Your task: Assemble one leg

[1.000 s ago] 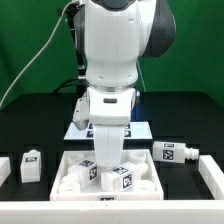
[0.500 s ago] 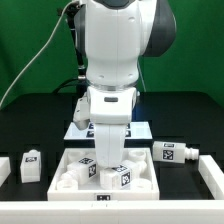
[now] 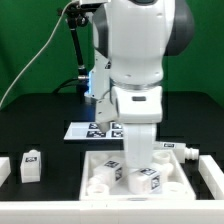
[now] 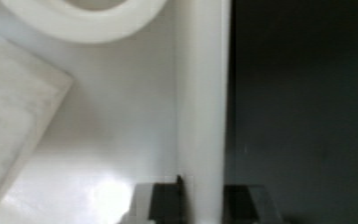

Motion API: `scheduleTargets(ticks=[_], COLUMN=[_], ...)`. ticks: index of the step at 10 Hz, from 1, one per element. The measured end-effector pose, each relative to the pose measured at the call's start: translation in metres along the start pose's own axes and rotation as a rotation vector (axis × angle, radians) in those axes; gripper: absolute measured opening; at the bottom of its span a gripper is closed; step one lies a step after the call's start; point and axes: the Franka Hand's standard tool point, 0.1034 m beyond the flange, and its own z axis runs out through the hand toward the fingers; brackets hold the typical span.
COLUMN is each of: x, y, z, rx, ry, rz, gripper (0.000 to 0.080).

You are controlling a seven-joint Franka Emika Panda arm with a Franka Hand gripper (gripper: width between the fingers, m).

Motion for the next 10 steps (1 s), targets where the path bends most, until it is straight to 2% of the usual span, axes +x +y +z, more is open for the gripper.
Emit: scheduleTargets(ticks=[1,3,8,9,10], x=[0.011,0.024,0.026,0.025,0.021], y=[0.000,0.002,0.009,0.011,0.011], z=[0.000,0.001,-0.005,-0.013,-0.025], rx=[0.000,-0.003,-0.018,-0.030,-0.035], ry=[0.000,-0.002,-0.003,-0.004,-0.016], rz=[-0.007,-0.015,0.002,0.005,0.004], gripper=[0.0070,0.0070,0.0074,0.0286,0.0286])
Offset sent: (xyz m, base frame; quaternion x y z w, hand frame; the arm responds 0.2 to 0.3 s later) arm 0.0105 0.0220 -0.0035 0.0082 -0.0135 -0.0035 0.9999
